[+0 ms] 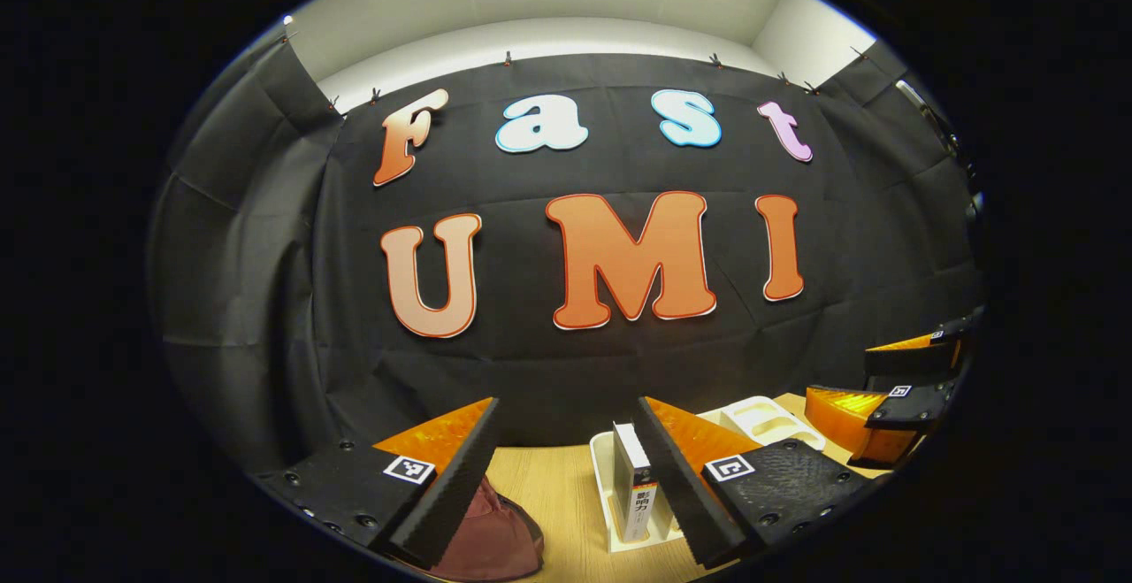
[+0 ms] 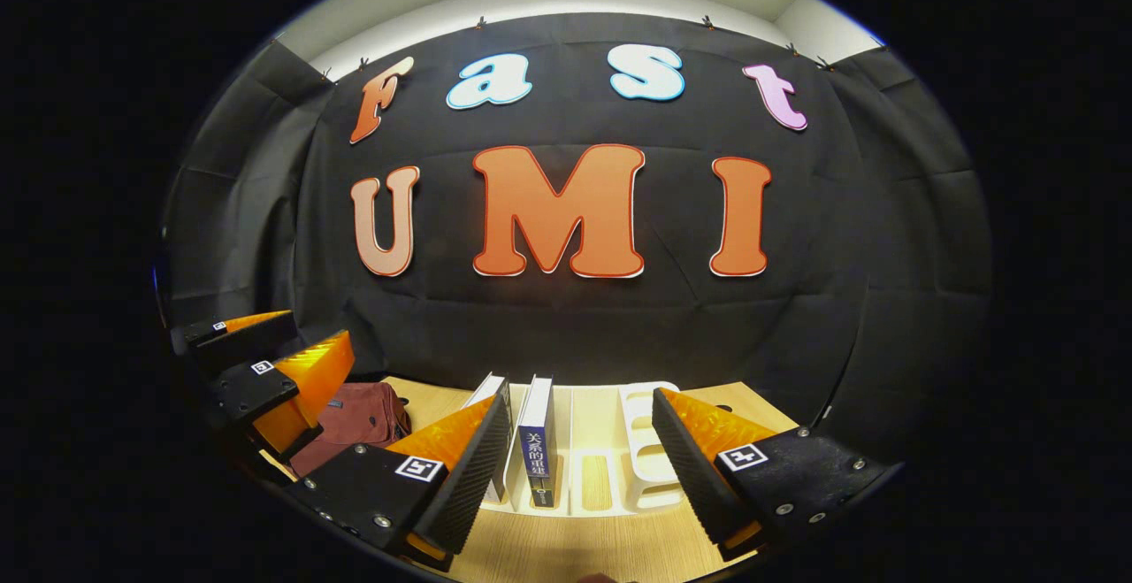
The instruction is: Open the schoolbag, grab two books from the bookshelf and put them into the schoolbag.
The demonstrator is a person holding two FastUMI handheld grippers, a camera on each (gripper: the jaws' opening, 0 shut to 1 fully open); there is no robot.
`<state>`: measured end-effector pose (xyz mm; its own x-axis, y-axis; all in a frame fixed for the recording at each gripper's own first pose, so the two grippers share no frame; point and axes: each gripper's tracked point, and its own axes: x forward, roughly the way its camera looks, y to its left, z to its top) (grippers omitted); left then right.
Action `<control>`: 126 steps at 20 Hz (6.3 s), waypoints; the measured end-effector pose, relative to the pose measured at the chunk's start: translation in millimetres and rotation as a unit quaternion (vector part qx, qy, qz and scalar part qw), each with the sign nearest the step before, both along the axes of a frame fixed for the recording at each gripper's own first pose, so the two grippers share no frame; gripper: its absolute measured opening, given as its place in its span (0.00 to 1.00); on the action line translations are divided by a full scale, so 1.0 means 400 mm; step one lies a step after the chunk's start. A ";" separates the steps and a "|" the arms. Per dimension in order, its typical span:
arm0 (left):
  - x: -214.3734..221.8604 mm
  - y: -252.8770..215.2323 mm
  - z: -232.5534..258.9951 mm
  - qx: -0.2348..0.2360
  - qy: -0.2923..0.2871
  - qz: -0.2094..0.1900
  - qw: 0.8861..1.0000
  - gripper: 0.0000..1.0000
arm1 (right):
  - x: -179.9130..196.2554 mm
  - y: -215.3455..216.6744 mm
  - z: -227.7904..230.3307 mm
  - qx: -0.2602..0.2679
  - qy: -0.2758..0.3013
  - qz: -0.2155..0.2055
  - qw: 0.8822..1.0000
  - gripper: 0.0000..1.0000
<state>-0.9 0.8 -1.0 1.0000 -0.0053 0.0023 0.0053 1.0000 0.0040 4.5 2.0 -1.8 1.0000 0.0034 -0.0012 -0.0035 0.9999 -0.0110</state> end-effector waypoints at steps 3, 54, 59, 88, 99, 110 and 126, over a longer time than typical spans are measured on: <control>0.000 0.001 0.000 0.000 0.000 0.001 1.000 0.95 | 0.003 0.001 0.001 0.000 0.000 0.002 1.000 0.97; -0.137 0.221 -0.719 0.353 0.260 -0.048 0.897 0.96 | 0.057 -0.023 -0.097 -0.004 0.047 -0.025 0.999 0.97; -0.179 0.249 -0.833 0.392 0.314 -0.057 0.863 0.98 | 0.054 -0.033 -0.096 -0.007 0.048 -0.030 0.998 0.97; -0.036 0.325 -0.689 0.333 0.390 -0.160 0.844 0.04 | 0.171 0.185 -0.129 -0.048 0.152 0.093 0.983 0.97; 0.111 0.449 -0.513 0.237 0.385 -0.211 0.867 0.02 | 0.316 0.325 -0.180 -0.067 0.292 0.124 0.946 0.97; 0.137 0.482 -0.511 0.178 0.360 -0.226 0.888 0.02 | 0.444 0.334 -0.306 -0.147 0.440 0.100 0.880 0.97; 0.080 0.470 -0.578 0.129 0.367 -0.233 0.891 0.02 | 0.455 0.324 -0.437 -0.037 0.666 0.023 0.745 0.40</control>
